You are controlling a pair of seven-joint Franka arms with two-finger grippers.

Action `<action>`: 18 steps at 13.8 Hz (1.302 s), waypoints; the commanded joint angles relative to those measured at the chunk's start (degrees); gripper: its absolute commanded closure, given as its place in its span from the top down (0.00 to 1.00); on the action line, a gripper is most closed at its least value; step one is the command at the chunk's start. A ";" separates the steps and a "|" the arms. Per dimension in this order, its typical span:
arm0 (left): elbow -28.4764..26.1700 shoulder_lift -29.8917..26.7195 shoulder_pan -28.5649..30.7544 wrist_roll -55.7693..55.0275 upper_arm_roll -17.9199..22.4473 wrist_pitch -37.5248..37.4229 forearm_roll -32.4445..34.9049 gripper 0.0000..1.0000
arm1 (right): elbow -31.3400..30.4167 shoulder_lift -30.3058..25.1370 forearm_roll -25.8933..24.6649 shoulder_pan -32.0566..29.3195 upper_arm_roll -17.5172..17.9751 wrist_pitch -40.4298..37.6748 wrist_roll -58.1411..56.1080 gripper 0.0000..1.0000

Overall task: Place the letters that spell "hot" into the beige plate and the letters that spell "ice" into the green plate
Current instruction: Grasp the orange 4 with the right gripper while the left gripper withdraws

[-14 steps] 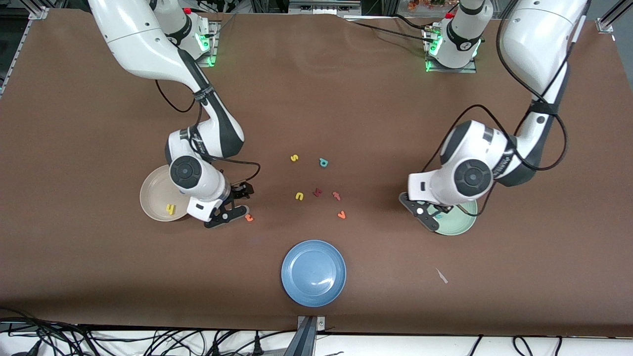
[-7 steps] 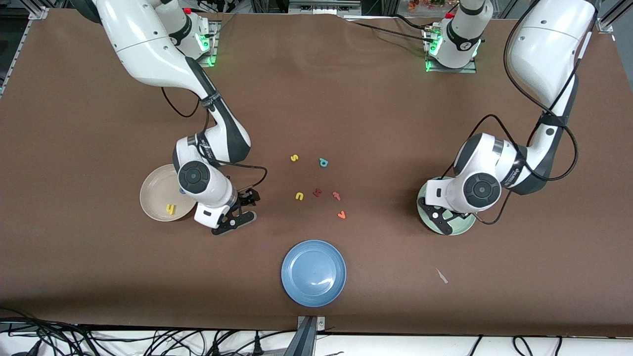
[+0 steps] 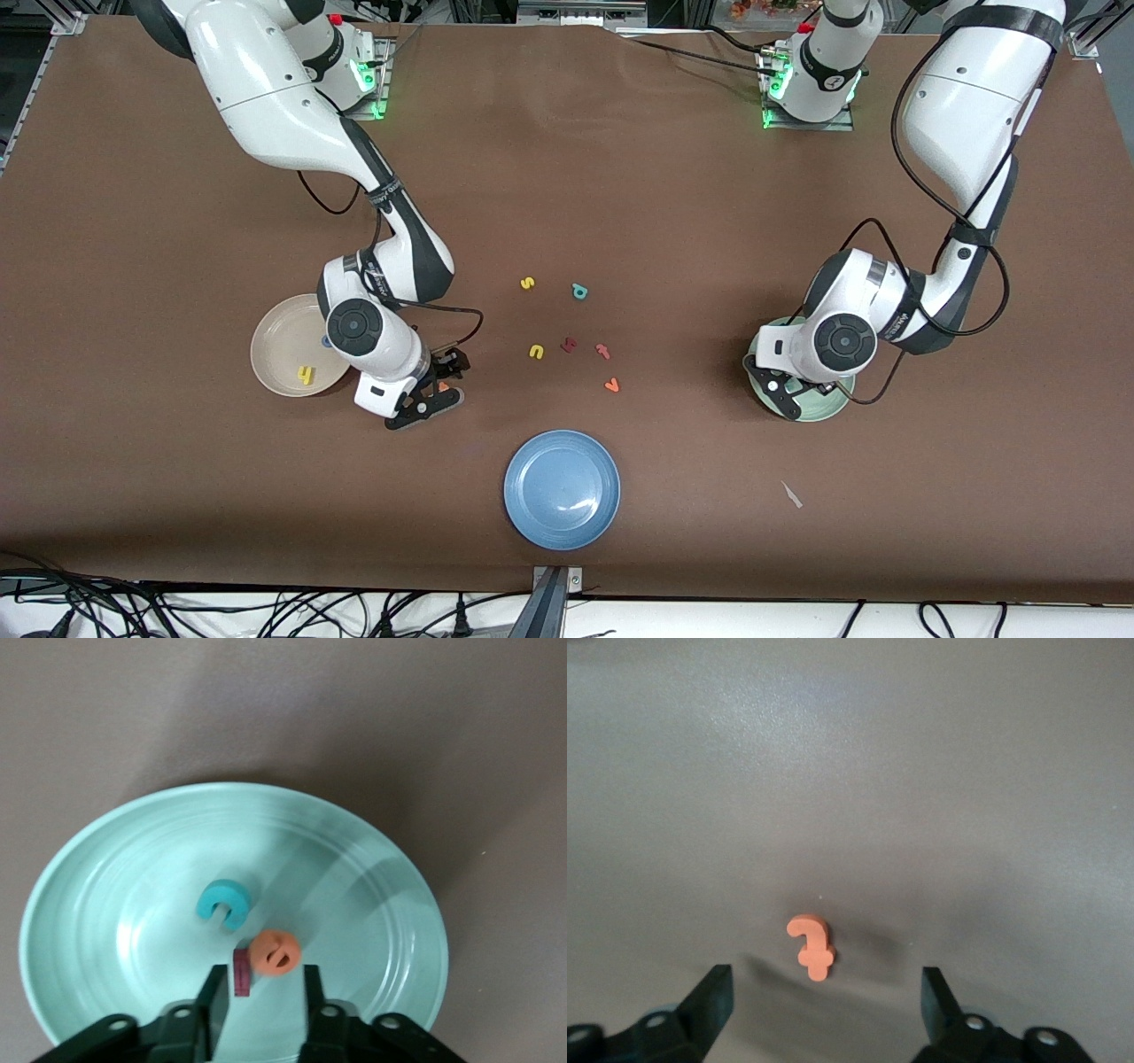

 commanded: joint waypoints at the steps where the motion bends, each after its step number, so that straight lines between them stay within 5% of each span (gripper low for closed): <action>1: 0.12 -2.86 0.79 -0.52 -1.35 -3.88 1.22 1.00 | 2.64 1.66 -0.80 0.16 0.01 -0.24 -0.39 0.85; 4: 0.91 -5.57 2.62 -1.14 -3.36 -7.67 -0.26 1.00 | 3.61 2.36 -0.80 0.08 0.01 -0.24 -0.65 0.75; 7: 0.91 -10.84 2.98 -1.49 -1.97 -8.90 -11.32 1.00 | 4.23 2.72 -0.80 0.16 0.01 -0.24 -0.66 0.65; 14: 0.74 -25.96 0.53 -9.75 6.36 -14.01 -19.17 1.00 | 5.02 3.86 -0.80 1.22 0.09 -0.24 -0.39 0.53; 18: 0.30 -31.50 -2.81 -10.45 12.53 -15.14 -22.87 1.00 | 5.02 3.95 -0.80 1.22 0.10 -0.24 -0.48 0.35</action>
